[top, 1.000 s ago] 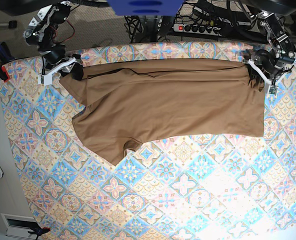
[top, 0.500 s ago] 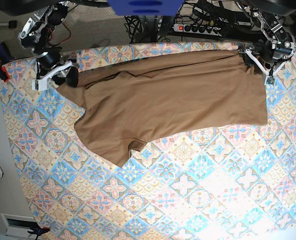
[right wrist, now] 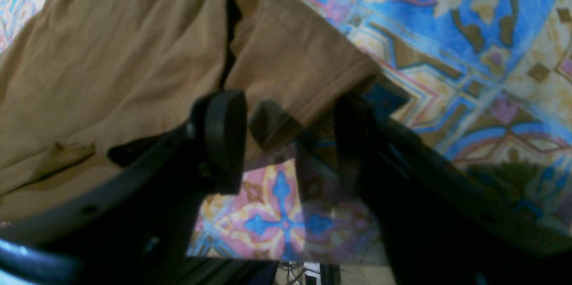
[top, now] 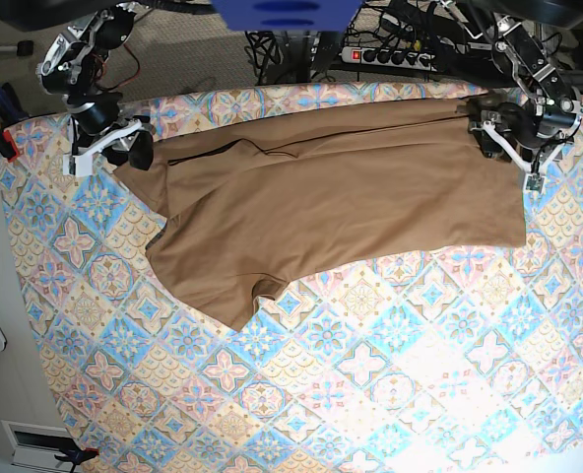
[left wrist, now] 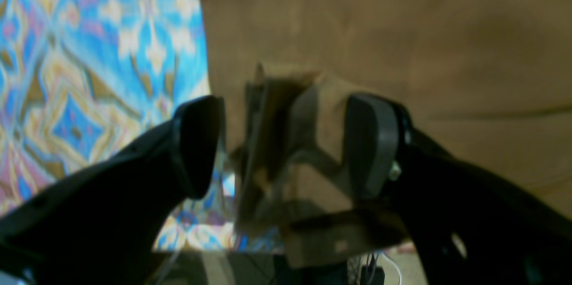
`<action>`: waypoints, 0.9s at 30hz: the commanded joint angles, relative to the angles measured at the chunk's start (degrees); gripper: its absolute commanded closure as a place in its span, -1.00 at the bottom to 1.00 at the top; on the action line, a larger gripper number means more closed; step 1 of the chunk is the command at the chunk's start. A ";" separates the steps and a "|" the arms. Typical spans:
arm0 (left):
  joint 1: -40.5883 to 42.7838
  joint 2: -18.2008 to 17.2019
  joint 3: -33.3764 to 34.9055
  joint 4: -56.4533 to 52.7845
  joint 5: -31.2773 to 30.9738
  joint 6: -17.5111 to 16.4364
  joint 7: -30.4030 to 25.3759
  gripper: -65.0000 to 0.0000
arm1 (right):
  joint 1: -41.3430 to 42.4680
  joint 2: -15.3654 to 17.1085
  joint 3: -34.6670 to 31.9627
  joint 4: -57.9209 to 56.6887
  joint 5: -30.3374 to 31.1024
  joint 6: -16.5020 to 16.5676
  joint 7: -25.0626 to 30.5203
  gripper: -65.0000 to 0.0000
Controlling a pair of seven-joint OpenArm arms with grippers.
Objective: Layout the t-shirt on the table in an organized manner, then fold the t-shirt properly
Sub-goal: 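Drag the folded shirt edge toward the robot with both grippers, then release with the right gripper and grasp the shirt hem corner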
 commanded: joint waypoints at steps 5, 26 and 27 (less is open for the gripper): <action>-0.30 -1.51 -0.33 1.20 0.02 0.14 -0.67 -0.31 | 0.38 0.50 2.89 1.32 1.05 0.22 1.20 0.06; -12.70 2.27 0.02 7.00 0.11 0.14 -0.23 -0.31 | 14.18 10.17 -3.71 0.97 0.87 0.22 -5.48 0.06; -12.96 2.62 0.02 7.00 0.11 0.14 -0.23 -0.31 | 16.12 10.96 -4.94 0.88 0.87 0.22 -5.83 0.06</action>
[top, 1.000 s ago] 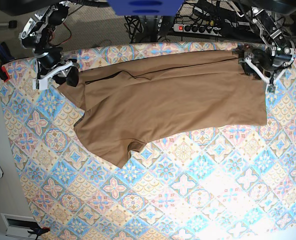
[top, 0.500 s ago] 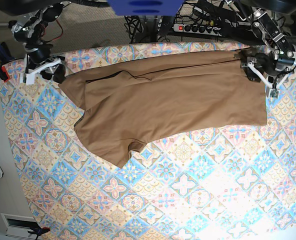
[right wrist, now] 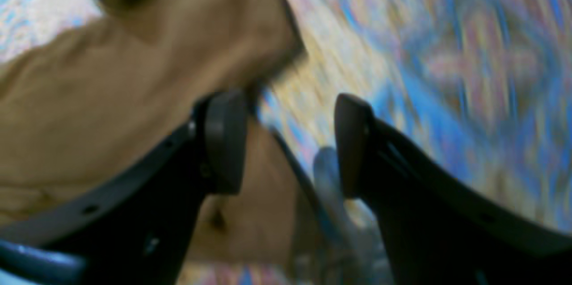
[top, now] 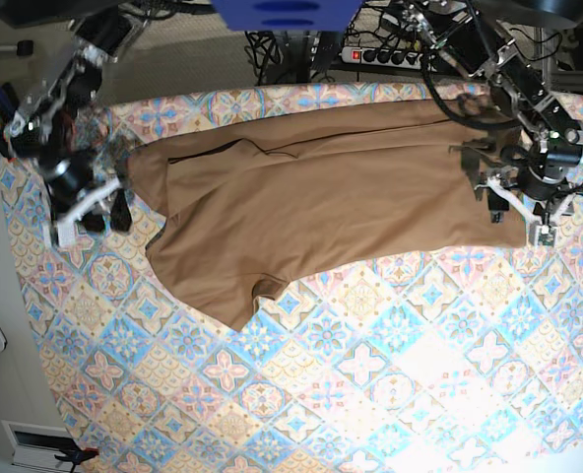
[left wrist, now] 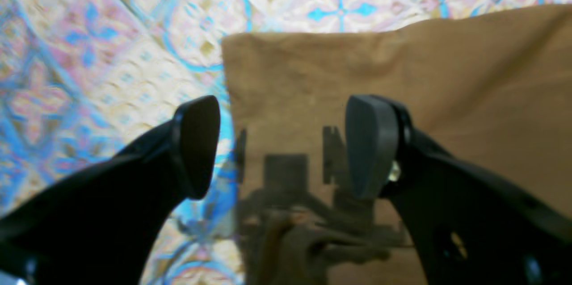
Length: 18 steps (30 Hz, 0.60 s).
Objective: Layout the t-shirt on the table in an organized manner, then fold the t-shirt properly
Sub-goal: 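Release with the right gripper and grasp the shirt hem corner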
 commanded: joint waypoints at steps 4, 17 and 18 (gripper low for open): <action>-0.86 0.22 0.06 0.77 -0.37 0.12 -0.90 -0.31 | 6.84 5.52 -5.41 -1.82 1.00 0.18 1.40 0.06; -0.94 0.05 -0.03 0.77 4.38 0.12 -0.90 -0.31 | 20.29 13.52 -27.12 -27.32 0.83 0.18 9.75 0.06; -0.94 0.05 -0.03 0.77 4.99 0.12 -0.90 -0.31 | 21.08 13.52 -28.17 -28.46 0.83 0.18 10.28 0.06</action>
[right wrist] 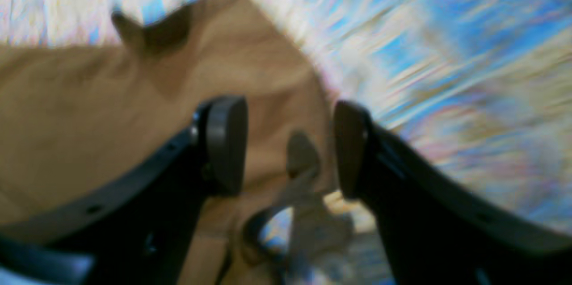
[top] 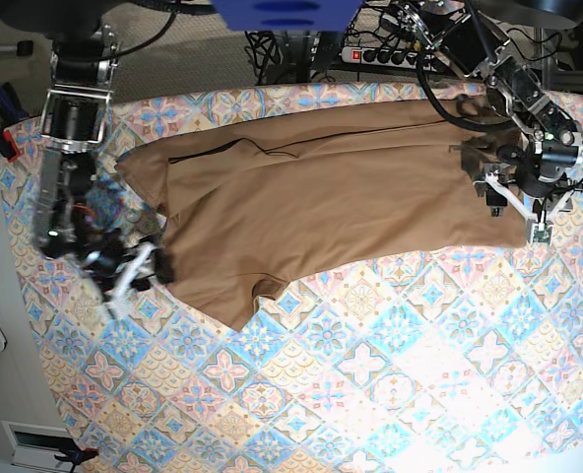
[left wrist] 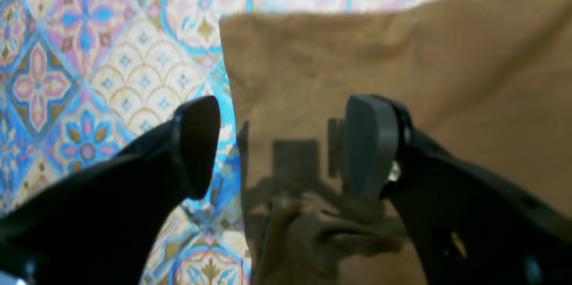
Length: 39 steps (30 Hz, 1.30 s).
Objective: Layout the t-shirt on the table in an organized manner, then fold the t-shirt properly
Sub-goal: 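Release with the right gripper and grasp the shirt hem corner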
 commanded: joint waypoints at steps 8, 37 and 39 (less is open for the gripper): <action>-0.75 -0.74 0.00 0.99 0.38 0.16 -1.01 -0.31 | 3.21 2.49 -6.03 -10.65 1.11 0.20 9.36 0.06; -0.57 -0.74 0.00 0.99 0.38 0.16 -1.01 -0.31 | 7.08 0.73 -11.65 -18.56 -19.20 0.20 15.52 0.12; -0.57 -0.74 0.00 0.99 0.38 0.16 -1.01 -0.31 | 6.99 -0.15 -11.65 -18.56 -20.43 0.20 15.43 0.37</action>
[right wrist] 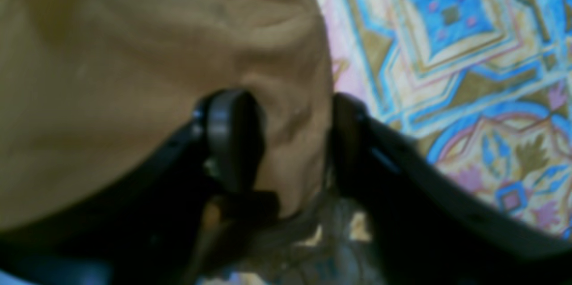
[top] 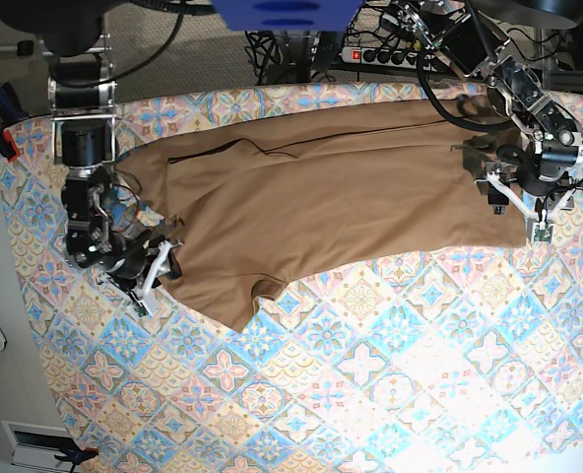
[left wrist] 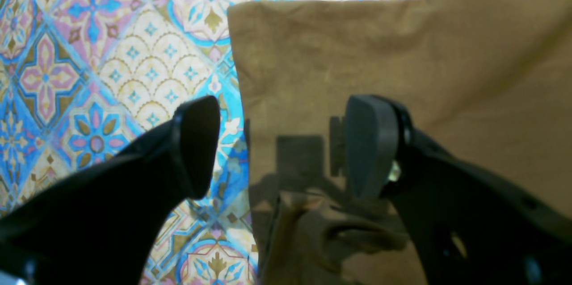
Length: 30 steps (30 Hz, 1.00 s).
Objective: Layout the t-shirt on the table in an organized manner, then fold the t-shirt properly
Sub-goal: 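Release with the right gripper and grasp the shirt hem corner, then pull the hem corner with the right gripper toward the folded edge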
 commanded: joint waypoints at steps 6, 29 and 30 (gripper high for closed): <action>-0.53 -0.65 0.00 0.99 -0.51 0.14 -0.93 -0.31 | 0.15 0.22 0.11 0.35 -1.90 0.68 -2.45 1.00; -0.44 -0.65 0.08 0.90 -0.43 0.14 -1.01 -0.31 | -14.89 0.13 0.28 33.93 -1.90 0.68 -10.72 1.00; -0.44 -0.65 0.08 0.90 -0.43 0.14 -1.01 -0.31 | -15.85 0.13 0.28 35.16 -1.90 0.68 -10.72 1.00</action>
